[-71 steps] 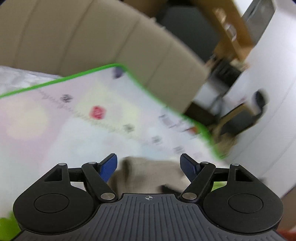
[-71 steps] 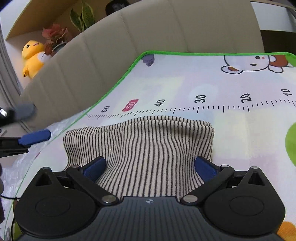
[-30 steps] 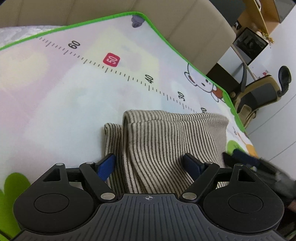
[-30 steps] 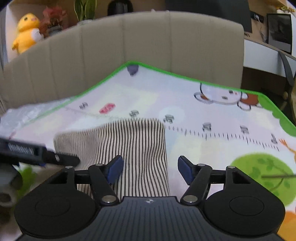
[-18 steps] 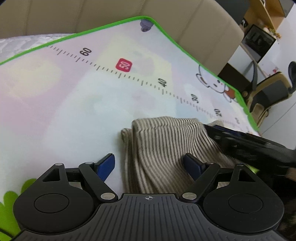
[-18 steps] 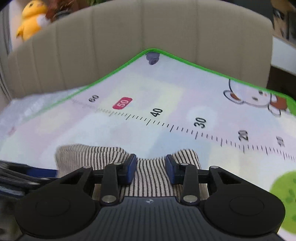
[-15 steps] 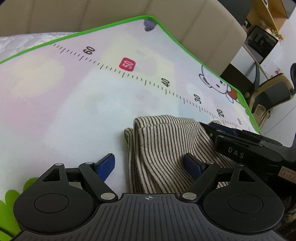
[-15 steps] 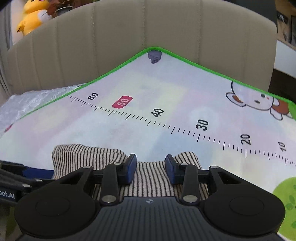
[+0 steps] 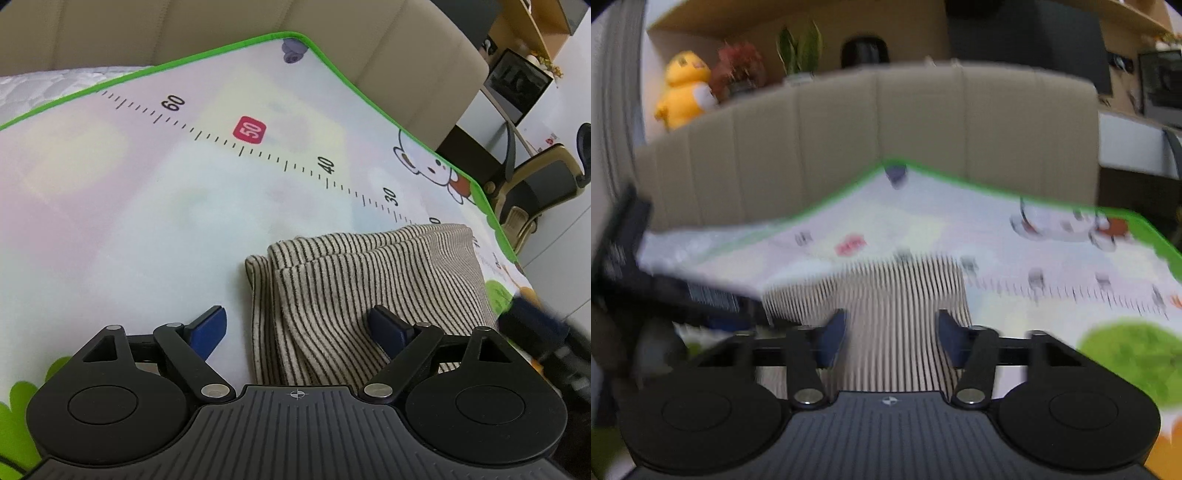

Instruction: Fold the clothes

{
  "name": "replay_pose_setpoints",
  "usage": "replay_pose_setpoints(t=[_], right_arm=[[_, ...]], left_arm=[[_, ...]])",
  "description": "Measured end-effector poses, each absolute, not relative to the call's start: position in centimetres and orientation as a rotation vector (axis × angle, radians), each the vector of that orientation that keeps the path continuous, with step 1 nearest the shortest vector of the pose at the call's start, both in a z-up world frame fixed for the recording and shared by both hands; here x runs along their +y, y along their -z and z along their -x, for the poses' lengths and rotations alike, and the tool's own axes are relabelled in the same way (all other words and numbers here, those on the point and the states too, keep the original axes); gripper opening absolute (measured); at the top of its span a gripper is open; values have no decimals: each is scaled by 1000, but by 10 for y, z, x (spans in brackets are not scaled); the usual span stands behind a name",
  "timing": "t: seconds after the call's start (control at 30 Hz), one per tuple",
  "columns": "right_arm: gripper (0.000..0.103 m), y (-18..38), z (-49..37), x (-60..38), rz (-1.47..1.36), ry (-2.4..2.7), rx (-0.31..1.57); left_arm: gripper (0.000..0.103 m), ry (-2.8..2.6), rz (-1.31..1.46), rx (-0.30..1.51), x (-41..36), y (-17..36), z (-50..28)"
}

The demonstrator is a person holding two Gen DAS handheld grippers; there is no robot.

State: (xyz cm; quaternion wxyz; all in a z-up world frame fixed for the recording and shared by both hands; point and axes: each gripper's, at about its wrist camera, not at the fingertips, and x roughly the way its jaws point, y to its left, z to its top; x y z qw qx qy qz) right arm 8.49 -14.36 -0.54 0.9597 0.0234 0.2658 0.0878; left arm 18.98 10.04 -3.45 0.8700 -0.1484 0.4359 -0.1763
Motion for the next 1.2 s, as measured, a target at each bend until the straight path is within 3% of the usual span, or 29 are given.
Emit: replay_pose_setpoints(t=[0.7, 1.2], right_arm=[[55, 24, -92, -131, -38, -85, 543], [58, 22, -92, -130, 4, -94, 545]], left_arm=[[92, 345, 288, 922, 101, 36, -190], [64, 538, 449, 692, 117, -9, -165]])
